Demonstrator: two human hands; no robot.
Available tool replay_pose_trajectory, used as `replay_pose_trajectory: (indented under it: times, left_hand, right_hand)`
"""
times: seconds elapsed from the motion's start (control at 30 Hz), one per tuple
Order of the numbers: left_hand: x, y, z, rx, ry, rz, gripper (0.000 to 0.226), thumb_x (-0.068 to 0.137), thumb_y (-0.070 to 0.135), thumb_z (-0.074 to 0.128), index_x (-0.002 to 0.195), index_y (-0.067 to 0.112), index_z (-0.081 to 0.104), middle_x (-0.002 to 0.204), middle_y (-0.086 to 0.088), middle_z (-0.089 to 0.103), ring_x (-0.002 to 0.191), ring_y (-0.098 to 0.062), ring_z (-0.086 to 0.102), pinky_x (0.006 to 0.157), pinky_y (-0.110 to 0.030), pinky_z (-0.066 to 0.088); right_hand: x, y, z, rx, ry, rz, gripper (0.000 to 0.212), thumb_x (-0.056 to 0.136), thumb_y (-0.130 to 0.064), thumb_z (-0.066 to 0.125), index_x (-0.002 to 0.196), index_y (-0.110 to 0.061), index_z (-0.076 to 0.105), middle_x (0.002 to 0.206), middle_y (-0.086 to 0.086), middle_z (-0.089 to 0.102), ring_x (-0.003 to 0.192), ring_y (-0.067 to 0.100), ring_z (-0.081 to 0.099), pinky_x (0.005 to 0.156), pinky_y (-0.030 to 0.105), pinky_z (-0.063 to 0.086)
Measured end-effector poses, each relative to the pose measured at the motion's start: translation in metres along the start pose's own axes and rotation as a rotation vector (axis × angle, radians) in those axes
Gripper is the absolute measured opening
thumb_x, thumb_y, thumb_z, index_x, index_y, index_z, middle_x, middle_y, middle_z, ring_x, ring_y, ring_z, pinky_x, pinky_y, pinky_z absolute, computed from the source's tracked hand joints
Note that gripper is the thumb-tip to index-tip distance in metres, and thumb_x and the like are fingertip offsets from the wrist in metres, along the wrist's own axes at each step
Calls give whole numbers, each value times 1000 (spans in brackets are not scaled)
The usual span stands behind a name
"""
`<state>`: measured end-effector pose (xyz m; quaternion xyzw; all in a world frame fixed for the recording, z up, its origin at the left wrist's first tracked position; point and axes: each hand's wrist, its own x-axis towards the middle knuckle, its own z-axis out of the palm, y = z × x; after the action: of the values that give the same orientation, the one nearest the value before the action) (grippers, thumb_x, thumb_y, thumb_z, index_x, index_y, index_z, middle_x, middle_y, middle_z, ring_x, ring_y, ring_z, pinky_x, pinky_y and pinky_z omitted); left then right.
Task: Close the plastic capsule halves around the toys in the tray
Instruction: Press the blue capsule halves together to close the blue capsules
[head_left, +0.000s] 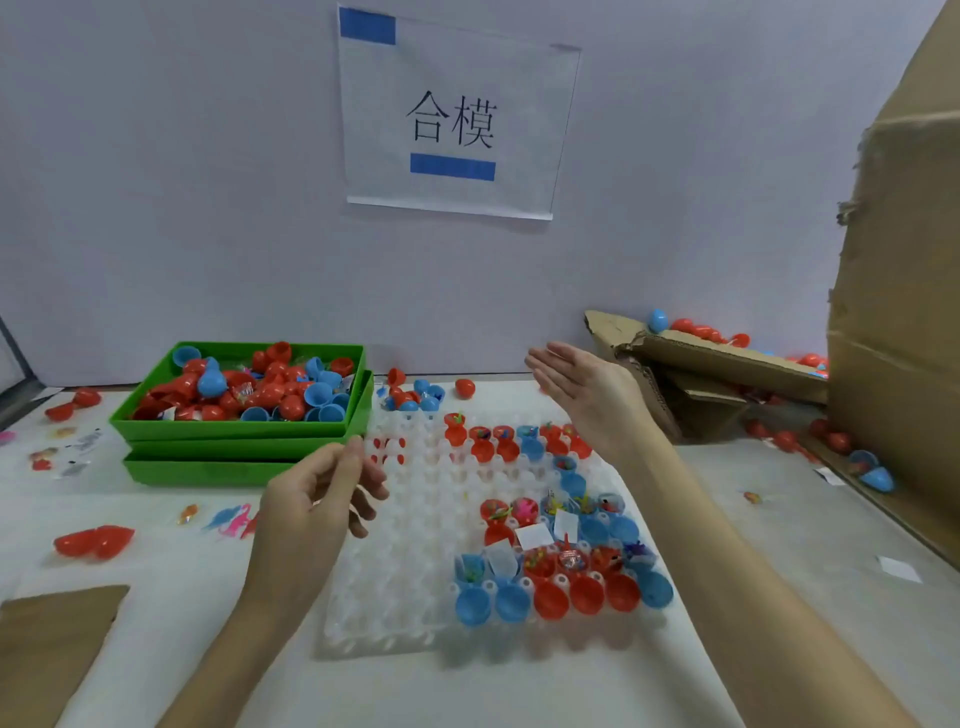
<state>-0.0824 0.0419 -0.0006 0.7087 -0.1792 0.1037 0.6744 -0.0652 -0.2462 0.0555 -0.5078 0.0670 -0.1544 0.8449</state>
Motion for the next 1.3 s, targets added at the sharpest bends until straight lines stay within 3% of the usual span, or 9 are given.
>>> replay_pose_trajectory:
  times: [0.1, 0.17, 0.3, 0.5, 0.67, 0.83, 0.93, 1.03, 1.3]
  left_hand:
    - [-5, 4, 3, 83, -197, 6, 30, 91, 46, 61, 74, 24, 71, 70, -5, 69, 58, -18, 61, 53, -27, 51]
    - [-11, 5, 4, 146, -344, 47, 23, 87, 49, 68, 76, 29, 73, 66, 1, 68, 56, -10, 59, 56, -22, 49]
    - [-20, -2, 7, 297, -647, 185, 18, 82, 51, 84, 82, 33, 77, 64, 5, 63, 56, -16, 48, 55, -25, 40]
    - [-24, -11, 10, 463, -773, 317, 18, 81, 48, 87, 87, 33, 79, 64, 14, 57, 57, -11, 47, 59, -14, 35]
    - [-22, -4, 8, 414, -719, 389, 9, 86, 33, 84, 88, 30, 77, 74, 13, 66, 60, -16, 57, 55, -24, 47]
    - [-14, 7, 2, 390, -437, 504, 11, 87, 19, 83, 95, 21, 76, 84, 13, 68, 72, -15, 67, 66, -25, 56]
    - [-12, 9, 3, 380, -302, 529, 13, 89, 17, 82, 99, 15, 75, 89, 7, 69, 78, -17, 69, 71, -25, 57]
    - [-11, 8, 2, 350, -257, 499, 13, 89, 14, 76, 102, 11, 73, 95, 4, 69, 86, -16, 70, 76, -26, 60]
    - [-10, 5, 2, 165, -220, 276, 15, 95, 30, 74, 98, 19, 64, 95, 7, 65, 88, -27, 72, 75, -34, 64]
  right_hand:
    - [-45, 15, -3, -179, 3, -67, 34, 112, -16, 34, 115, -4, 65, 108, 13, 76, 103, 28, 74, 82, 26, 60]
    - [-64, 21, -3, -249, 7, -106, 33, 111, -15, 38, 113, -2, 68, 102, 14, 78, 97, 27, 76, 77, 25, 60]
    - [-77, 28, 1, -393, 31, -140, 33, 111, -15, 39, 112, -4, 71, 92, 9, 78, 86, 21, 76, 71, 22, 58]
    - [-83, 37, 10, -532, -34, -151, 35, 111, -10, 39, 105, -4, 73, 84, 11, 76, 75, 18, 73, 67, 23, 59]
    - [-85, 42, 13, -681, -87, -166, 32, 109, -9, 42, 103, -7, 73, 85, 10, 75, 75, 17, 72, 67, 23, 59]
    - [-88, 42, 17, -925, -153, -286, 20, 102, -10, 58, 115, -14, 73, 97, -3, 76, 87, 9, 72, 78, 22, 61]
    - [-90, 41, 19, -832, -270, -172, 26, 106, -14, 52, 126, -16, 70, 111, -4, 75, 98, 6, 73, 86, 23, 60]
    - [-94, 40, 23, -573, -436, -13, 27, 106, -20, 52, 129, -21, 66, 118, -9, 75, 105, 12, 73, 82, 22, 59]
    - [-93, 50, 28, -612, -468, -191, 20, 95, -17, 70, 114, -25, 68, 104, -9, 78, 95, 14, 77, 76, 19, 59]
